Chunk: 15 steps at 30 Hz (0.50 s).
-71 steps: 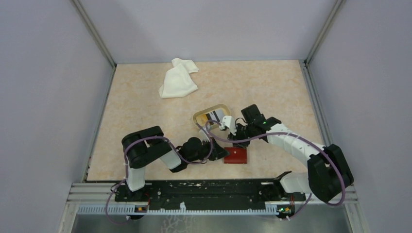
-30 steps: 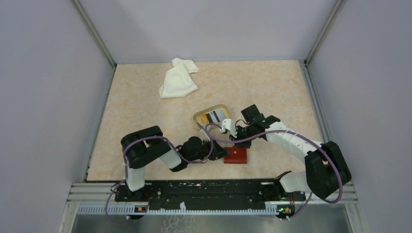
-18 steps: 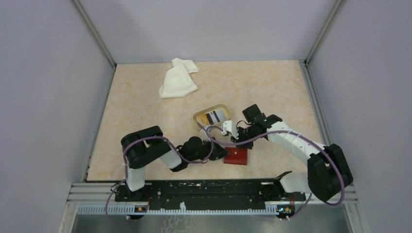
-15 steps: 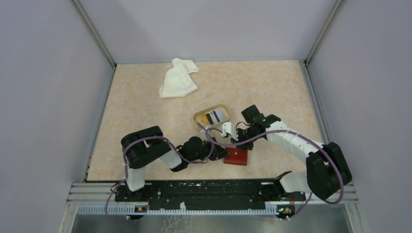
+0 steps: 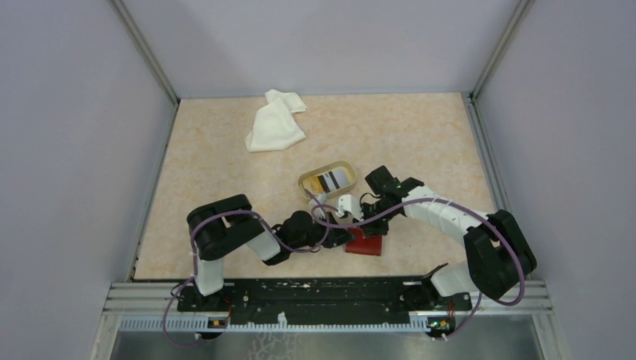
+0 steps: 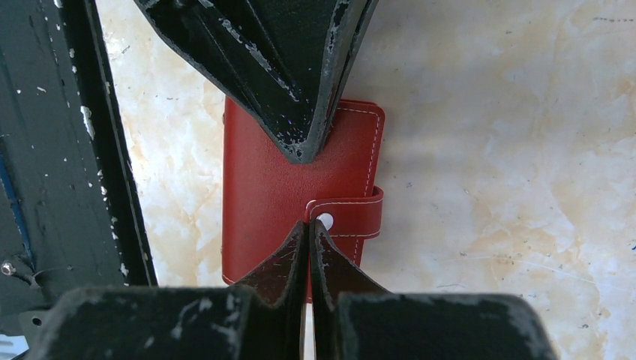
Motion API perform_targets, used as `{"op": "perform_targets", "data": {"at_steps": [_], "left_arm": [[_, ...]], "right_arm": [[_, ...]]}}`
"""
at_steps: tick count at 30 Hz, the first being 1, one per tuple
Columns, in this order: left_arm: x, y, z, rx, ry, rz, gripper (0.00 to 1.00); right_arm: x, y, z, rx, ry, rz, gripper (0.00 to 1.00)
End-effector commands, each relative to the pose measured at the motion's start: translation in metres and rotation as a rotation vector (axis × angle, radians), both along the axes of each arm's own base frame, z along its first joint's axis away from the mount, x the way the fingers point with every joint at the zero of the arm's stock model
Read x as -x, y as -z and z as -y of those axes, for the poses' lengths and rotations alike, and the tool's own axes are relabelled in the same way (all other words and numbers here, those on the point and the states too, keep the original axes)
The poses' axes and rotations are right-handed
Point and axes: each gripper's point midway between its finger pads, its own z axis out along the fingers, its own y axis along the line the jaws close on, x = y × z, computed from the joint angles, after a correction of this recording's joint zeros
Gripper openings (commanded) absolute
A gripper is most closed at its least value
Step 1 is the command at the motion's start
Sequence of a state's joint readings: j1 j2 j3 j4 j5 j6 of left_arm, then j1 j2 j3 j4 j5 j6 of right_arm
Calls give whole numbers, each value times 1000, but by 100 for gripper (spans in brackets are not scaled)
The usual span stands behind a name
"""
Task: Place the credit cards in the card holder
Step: Close the card holder at the center of the board.
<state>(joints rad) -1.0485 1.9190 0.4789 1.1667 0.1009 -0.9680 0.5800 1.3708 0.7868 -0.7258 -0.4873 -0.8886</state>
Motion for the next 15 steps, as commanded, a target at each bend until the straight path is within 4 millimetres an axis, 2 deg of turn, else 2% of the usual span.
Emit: {"op": "perform_targets", "data": {"at_steps": [1, 7, 15], "left_arm": [[5, 23, -7, -70, 20, -14, 3], [6, 23, -6, -68, 24, -15, 3], [6, 22, -5, -64, 26, -15, 3]], "right_arm": [[-5, -7, -10, -20, -1, 18, 0], [-1, -14, -16, -62, -9, 4, 0], [3, -13, -18, -68, -17, -21, 0]]}}
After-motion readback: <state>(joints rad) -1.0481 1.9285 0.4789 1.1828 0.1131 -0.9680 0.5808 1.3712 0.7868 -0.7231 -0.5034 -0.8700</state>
